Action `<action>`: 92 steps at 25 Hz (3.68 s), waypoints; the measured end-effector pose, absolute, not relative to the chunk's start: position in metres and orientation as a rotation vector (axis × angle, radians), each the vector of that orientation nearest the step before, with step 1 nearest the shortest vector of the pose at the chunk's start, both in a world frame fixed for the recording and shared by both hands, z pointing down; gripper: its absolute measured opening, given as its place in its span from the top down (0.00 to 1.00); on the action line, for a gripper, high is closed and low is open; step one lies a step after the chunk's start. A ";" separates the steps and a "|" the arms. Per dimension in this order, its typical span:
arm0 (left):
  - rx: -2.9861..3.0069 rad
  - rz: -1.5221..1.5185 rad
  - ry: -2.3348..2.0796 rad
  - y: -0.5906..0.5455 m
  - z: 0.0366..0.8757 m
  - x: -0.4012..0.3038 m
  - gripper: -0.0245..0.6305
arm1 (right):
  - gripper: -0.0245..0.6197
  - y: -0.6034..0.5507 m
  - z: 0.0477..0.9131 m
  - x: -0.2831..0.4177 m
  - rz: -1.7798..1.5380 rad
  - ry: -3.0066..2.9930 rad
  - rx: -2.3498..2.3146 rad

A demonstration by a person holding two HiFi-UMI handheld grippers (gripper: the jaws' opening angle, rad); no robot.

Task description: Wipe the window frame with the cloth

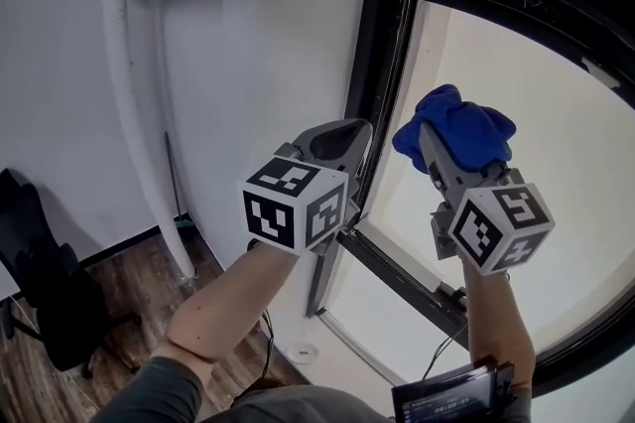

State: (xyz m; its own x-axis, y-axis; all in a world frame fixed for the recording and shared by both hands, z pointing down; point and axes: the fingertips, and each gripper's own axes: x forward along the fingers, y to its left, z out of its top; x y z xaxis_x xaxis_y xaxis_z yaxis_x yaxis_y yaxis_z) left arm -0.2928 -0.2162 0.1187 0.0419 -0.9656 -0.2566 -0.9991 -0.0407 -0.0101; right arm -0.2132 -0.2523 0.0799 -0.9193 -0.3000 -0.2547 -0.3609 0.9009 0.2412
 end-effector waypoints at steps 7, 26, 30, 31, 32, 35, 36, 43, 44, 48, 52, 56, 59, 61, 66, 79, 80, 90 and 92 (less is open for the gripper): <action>-2.099 0.268 1.997 -0.254 0.079 -0.333 0.96 | 0.73 -0.288 0.021 -0.265 0.508 2.748 -0.523; -2.114 0.319 1.900 -0.298 0.019 -0.395 0.96 | 0.73 -0.335 -0.091 -0.378 0.675 2.603 -0.632; -2.118 0.333 1.878 -0.297 0.016 -0.398 0.96 | 0.72 -0.345 -0.093 -0.387 0.706 2.602 -0.682; -2.118 0.332 1.871 -0.297 0.017 -0.397 0.96 | 0.72 -0.348 -0.094 -0.386 0.699 2.597 -0.697; -2.119 0.330 1.867 -0.297 0.018 -0.396 0.96 | 0.72 -0.352 -0.094 -0.384 0.691 2.592 -0.708; -2.121 0.336 1.869 -0.299 0.021 -0.395 0.96 | 0.72 -0.358 -0.093 -0.380 0.677 2.591 -0.719; -2.124 0.341 1.868 -0.299 0.021 -0.395 0.96 | 0.72 -0.358 -0.093 -0.379 0.679 2.593 -0.722; -2.150 0.336 1.828 -0.302 0.022 -0.376 0.96 | 0.72 -0.359 -0.089 -0.354 0.678 2.579 -0.772; -2.159 0.340 1.823 -0.304 0.023 -0.373 0.96 | 0.72 -0.360 -0.088 -0.347 0.675 2.573 -0.784; -2.195 0.363 1.794 -0.307 0.025 -0.358 0.96 | 0.72 -0.360 -0.085 -0.320 0.675 2.556 -0.833; -2.232 0.364 1.737 -0.309 0.023 -0.330 0.96 | 0.72 -0.357 -0.085 -0.286 0.687 2.530 -0.888; -2.263 0.356 1.677 -0.314 0.018 -0.301 0.96 | 0.72 -0.353 -0.090 -0.252 0.674 2.503 -0.916; -2.299 0.361 1.625 -0.318 0.014 -0.282 0.96 | 0.72 -0.348 -0.094 -0.225 0.685 2.470 -0.960; -2.317 0.372 1.596 -0.320 0.011 -0.272 0.96 | 0.72 -0.345 -0.096 -0.209 0.706 2.457 -1.002; -2.361 0.379 1.507 -0.323 -0.003 -0.244 0.96 | 0.72 -0.344 -0.101 -0.169 0.710 2.414 -1.112; -2.456 0.407 1.336 -0.334 -0.012 -0.159 0.96 | 0.72 -0.345 -0.096 -0.064 0.727 2.325 -1.323; -2.463 0.410 1.331 -0.334 -0.011 -0.151 0.96 | 0.72 -0.345 -0.096 -0.056 0.729 2.324 -1.331; -2.464 0.393 1.320 -0.331 -0.006 -0.069 0.96 | 0.72 -0.340 -0.100 0.024 0.738 2.322 -1.327; -2.463 0.390 1.309 -0.326 -0.007 -0.052 0.96 | 0.72 -0.339 -0.102 0.044 0.735 2.306 -1.339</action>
State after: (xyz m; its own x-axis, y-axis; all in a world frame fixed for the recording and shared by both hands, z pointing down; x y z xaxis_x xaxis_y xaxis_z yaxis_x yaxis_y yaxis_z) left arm -0.0518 -0.3264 -0.0069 0.5416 -0.7475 -0.3846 -0.8361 -0.5267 -0.1537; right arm 0.0442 -0.3389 -0.1020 -0.4777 -0.6816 -0.5543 -0.8767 0.4109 0.2502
